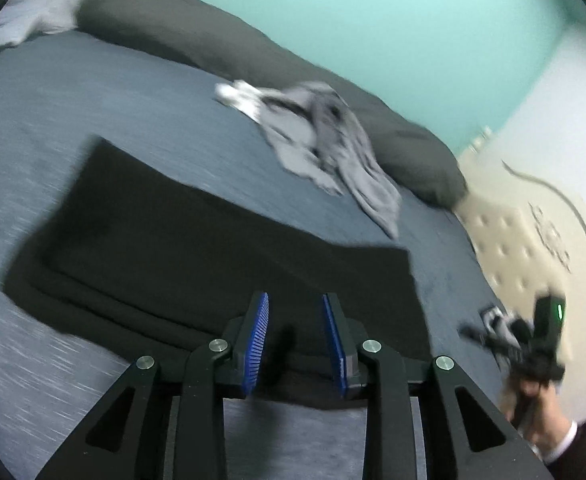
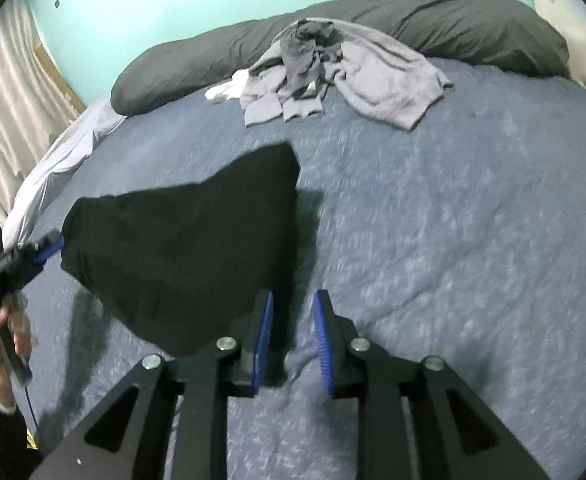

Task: Fold clothes

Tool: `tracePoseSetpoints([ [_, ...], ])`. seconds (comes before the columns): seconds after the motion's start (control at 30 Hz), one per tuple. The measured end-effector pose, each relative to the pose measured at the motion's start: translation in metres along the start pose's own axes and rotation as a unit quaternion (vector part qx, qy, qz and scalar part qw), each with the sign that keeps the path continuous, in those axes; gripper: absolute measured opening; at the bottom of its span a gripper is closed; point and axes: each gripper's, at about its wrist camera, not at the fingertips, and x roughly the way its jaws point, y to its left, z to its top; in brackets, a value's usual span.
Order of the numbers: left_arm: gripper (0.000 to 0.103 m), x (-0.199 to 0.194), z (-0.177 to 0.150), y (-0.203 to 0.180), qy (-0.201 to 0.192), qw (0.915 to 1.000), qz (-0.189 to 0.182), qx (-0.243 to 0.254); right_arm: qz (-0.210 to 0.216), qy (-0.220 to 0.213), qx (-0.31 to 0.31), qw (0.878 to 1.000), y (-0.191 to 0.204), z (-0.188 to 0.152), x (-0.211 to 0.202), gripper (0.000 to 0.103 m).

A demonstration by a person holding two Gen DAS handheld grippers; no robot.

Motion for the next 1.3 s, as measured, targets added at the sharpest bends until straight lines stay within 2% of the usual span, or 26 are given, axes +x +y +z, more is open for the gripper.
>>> tracePoseSetpoints([
  [0.13, 0.03, 0.021, -0.018, -0.022, 0.028, 0.9995, -0.016, -0.001, 0.005, -0.006, 0.014, 1.0, -0.013, 0.017, -0.006, 0.029],
  [0.4, 0.031, 0.052, -0.051, -0.056, 0.069, 0.997, -0.033, -0.01, 0.03, 0.015, 0.045, 0.998, -0.027, 0.052, 0.022, 0.037],
  [0.47, 0.031, 0.054, -0.057, -0.06, 0.069, 0.9971, -0.032, -0.01, 0.043, 0.017, 0.061, 0.997, -0.033, 0.061, 0.03, 0.05],
  [0.83, 0.036, 0.056, -0.067, -0.058, 0.063, 0.9977, -0.022, 0.015, 0.079, 0.033, 0.061, 0.994, -0.022, 0.099, 0.061, 0.051],
  [0.93, 0.036, 0.053, -0.064, -0.054, 0.06, 0.9978, -0.025, 0.011, 0.081, 0.032, 0.071, 0.994, -0.021, 0.096, 0.065, 0.051],
  [1.07, 0.036, 0.048, -0.055, -0.05, 0.052, 0.9981, -0.031, 0.014, 0.079, 0.027, 0.09, 0.992, -0.023, 0.084, 0.067, 0.044],
  [1.17, 0.036, 0.05, -0.042, -0.044, 0.057, 0.9975, -0.041, 0.006, 0.101, 0.017, 0.135, 0.986, -0.035, 0.056, 0.059, 0.044],
  [1.3, 0.04, 0.065, -0.019, -0.043, 0.083, 0.9955, -0.043, 0.015, 0.104, 0.011, 0.143, 0.984, -0.039, 0.017, 0.044, 0.044],
])
